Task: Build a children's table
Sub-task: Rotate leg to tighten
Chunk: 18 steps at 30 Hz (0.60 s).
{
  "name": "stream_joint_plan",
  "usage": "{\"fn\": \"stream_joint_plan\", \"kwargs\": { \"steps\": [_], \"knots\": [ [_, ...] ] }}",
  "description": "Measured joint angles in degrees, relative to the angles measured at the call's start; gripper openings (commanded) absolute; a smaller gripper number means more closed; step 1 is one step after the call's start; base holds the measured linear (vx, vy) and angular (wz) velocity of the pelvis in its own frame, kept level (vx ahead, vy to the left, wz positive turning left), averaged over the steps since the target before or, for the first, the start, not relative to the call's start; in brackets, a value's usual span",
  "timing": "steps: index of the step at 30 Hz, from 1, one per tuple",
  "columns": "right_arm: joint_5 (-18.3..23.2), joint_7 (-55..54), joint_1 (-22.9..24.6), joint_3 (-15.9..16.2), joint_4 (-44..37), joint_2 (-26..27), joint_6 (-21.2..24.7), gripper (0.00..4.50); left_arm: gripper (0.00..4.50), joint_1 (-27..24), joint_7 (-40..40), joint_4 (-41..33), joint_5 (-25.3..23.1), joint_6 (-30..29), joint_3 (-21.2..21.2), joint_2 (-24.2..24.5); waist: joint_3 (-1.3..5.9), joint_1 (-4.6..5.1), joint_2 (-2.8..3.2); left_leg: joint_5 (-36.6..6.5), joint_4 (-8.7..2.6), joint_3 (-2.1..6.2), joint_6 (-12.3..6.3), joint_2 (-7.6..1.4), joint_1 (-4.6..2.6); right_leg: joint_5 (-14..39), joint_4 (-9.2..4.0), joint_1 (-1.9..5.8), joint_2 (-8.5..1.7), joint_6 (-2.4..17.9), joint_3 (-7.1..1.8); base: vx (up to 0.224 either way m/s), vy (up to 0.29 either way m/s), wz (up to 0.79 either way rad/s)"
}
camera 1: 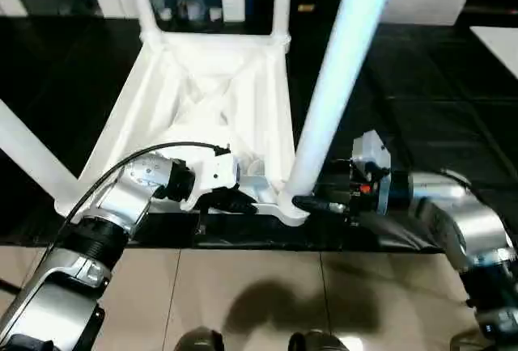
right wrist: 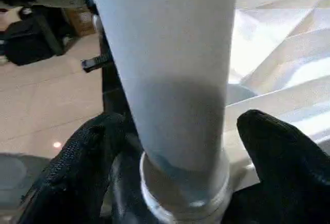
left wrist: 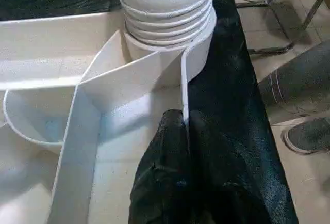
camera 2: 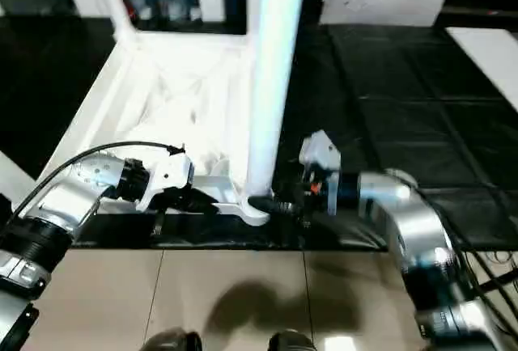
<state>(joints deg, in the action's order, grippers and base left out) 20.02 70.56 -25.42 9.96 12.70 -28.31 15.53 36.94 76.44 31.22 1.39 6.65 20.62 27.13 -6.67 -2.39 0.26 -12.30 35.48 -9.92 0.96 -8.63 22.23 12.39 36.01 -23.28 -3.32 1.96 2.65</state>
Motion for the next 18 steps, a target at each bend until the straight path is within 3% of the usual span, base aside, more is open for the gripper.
{"fn": "stream_joint_plan", "kwargs": {
  "steps": [10,18],
  "knots": [
    [0.11,7.67,-5.64,1.68,5.64,-0.21,-0.7,2.76,0.0,0.13,2.44,-1.41,0.8,-0.22,-0.47,1.64,-1.0,0.16,-0.51,0.02,-0.19,-0.13,0.04,-0.04,-0.05,0.01,-0.06,-0.03,-0.01,0.01,-0.03,0.0,0.0,0.0],
    [0.22,8.9,-6.31,1.6,7.29,0.36,-1.44,2.12,0.0,0.05,3.23,-1.83,1.18,-1.17,-0.57,1.86,-1.09,-0.04,-0.58,0.03,-0.51,-0.24,0.03,-0.04,-0.08,0.05,-0.19,-0.12,-0.01,0.07,-0.03,0.0,0.0,0.0]
  ]
}}
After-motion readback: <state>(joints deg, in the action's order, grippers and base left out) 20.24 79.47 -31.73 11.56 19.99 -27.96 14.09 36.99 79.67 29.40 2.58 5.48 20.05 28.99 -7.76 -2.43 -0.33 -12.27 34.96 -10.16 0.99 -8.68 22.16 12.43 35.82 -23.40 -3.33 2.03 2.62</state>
